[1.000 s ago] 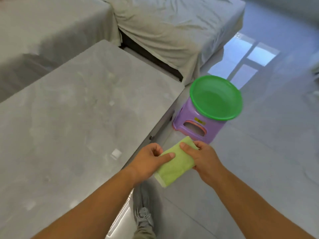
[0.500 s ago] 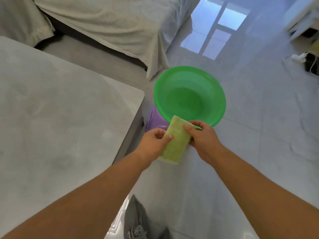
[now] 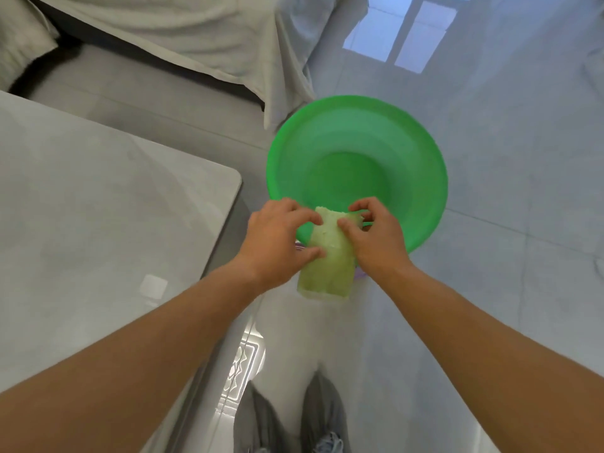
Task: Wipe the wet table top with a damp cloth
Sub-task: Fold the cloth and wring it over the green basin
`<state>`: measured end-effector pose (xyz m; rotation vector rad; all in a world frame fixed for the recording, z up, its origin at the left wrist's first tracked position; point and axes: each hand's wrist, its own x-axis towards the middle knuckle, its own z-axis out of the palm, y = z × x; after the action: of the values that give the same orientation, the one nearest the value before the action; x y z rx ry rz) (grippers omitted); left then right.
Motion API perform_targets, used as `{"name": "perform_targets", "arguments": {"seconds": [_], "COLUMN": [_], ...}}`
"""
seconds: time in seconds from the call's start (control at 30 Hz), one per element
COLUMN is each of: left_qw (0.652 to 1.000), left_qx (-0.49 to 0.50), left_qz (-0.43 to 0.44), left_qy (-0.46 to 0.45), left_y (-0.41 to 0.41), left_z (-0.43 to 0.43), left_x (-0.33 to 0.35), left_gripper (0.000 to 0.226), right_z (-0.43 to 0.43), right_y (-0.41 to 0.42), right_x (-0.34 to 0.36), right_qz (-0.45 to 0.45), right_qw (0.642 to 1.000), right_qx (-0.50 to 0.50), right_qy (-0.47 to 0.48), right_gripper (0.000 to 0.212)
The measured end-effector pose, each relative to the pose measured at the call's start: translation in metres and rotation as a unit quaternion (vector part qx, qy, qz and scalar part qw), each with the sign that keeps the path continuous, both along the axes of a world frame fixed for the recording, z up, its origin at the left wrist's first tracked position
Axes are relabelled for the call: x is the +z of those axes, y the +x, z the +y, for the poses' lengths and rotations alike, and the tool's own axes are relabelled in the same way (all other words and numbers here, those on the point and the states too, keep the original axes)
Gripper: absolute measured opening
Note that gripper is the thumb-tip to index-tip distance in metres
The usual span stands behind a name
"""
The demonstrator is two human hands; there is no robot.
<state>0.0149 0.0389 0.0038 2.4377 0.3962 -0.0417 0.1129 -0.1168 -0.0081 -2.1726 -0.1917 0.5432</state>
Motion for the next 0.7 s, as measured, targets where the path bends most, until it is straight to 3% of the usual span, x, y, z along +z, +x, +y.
{"name": "perform_targets", "arguments": {"seconds": [0.13,0.23,0.33,0.43,0.7], "left_qw": [0.992,0.980,0.970,0.970,0.977], "left_qx": [-0.118,-0.175,-0.221,-0.220,-0.194], "left_qz": [0.014,0.007,0.028,0.046,0.056], "left_qy": [0.040,0.089,0.098,0.092,0.072], "left_y": [0.008,0.011,0.016,0.022,0.025], "left_z": [0.012,0.017,0.020,0.021,0.017], "left_x": [-0.004,-0.006,-0.005,-0.003,-0.007], "left_gripper": [0.048,0.059,0.070,0.071,0.065], "right_z": [-0.015,-0.033,-0.049,-0.052,-0.049], "right_y": [-0.004,-0.013,-0.020,-0.024,-0.022], "right_x": [-0.003,-0.001,-0.002,-0.010,-0.020], "right_qz": [-0.052,-0.132,-0.200,-0.199,-0.169], "right_qw": [0.994,0.963,0.927,0.926,0.942], "right_qx": [0.097,0.211,0.282,0.281,0.255], "right_qy": [-0.022,-0.105,-0.147,-0.156,-0.138], "right_gripper": [0.010,0.051,0.073,0.078,0.066]}}
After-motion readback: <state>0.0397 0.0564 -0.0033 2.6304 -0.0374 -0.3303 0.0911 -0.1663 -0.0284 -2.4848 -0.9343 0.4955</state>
